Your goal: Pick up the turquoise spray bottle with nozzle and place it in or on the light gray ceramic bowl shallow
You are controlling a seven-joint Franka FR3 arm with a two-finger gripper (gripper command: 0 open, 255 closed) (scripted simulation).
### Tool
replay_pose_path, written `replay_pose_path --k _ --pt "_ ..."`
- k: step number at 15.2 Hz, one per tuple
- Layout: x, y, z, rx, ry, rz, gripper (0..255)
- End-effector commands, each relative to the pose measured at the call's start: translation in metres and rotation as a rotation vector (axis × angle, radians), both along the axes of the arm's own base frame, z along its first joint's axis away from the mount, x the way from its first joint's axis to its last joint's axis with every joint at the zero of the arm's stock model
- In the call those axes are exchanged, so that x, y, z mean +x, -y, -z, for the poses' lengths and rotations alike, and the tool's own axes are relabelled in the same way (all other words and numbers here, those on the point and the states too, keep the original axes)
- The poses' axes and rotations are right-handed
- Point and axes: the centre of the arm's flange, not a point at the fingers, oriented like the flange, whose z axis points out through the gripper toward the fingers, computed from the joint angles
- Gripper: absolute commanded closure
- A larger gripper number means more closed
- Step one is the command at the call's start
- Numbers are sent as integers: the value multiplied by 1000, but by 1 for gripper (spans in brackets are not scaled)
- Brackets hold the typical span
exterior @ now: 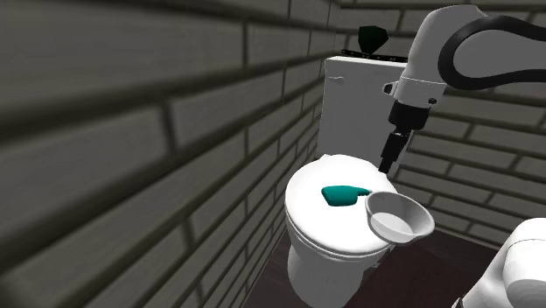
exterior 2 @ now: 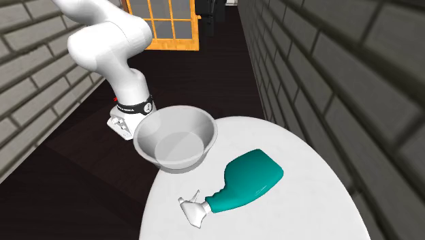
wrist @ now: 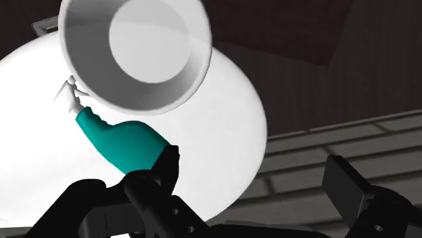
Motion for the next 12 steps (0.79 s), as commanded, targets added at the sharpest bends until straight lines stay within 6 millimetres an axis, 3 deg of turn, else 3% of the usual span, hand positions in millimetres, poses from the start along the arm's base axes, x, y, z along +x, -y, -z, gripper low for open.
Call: replay_pose_path --k 1,12 --pt "0 0 0 0 0 0 0" --pt "29 102 98 -10 32 -226 0"
